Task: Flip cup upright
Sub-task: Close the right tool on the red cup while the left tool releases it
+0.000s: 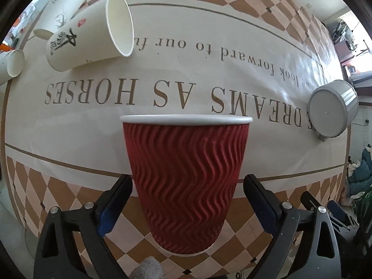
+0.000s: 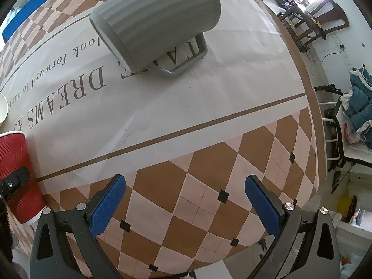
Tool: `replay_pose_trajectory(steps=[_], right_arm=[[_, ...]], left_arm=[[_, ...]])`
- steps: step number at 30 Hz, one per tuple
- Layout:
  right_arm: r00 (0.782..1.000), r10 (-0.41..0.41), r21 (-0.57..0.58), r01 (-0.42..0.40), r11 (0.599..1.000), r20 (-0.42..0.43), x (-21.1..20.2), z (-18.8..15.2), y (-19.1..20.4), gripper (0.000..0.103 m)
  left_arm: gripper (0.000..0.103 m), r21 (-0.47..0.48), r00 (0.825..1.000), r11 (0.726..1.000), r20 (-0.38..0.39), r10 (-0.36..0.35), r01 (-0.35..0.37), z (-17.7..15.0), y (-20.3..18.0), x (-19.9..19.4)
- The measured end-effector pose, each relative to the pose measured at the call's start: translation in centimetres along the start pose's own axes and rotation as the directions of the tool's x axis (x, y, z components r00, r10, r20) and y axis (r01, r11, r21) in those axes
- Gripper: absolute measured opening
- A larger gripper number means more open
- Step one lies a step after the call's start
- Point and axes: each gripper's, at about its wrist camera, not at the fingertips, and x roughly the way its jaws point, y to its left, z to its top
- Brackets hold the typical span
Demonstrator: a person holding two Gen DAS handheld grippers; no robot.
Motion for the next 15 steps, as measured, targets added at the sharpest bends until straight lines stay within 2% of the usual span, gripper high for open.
replay_pose_trajectory(steps=[3, 5, 10, 12, 15], right_arm=[[1.0, 0.006, 0.004, -0.006, 1.0, -0.001, 0.1, 0.3, -1.1, 0.103], [1.0, 0.012, 0.006, -0.012, 1.0, -0.001, -0.1, 0.3, -2.0, 0.103], [0.999, 0.047, 0.0, -0.047, 0.999, 0.001, -1.9, -0.4, -2.6, 0.103], [0.997, 0.074, -0.025, -0.074, 0.997, -0.006, -3.2, -0.6, -1.7, 0.103], [0.991, 0.135, -0.086, -0.137, 0.987, -0.025, -4.9, -1.1, 0.4, 0.103]], left_arm=[[0.098, -0.002, 1.0, 1.0, 0.013, -0.003, 0.003, -0.5, 0.2, -1.1], [0.103, -0.002, 0.999, 1.0, 0.035, -0.006, 0.007, -0.8, 0.1, -2.7], [0.103, 0.022, 0.989, 1.0, 0.15, -0.006, 0.003, -2.0, 2.2, -7.8], [0.103, 0.057, 0.976, 0.996, 0.208, 0.059, -0.072, -2.1, 3.4, -9.2], [0.103, 0.075, 0.946, 0.973, 0.262, 0.193, -0.219, -2.7, 6.1, -10.0]])
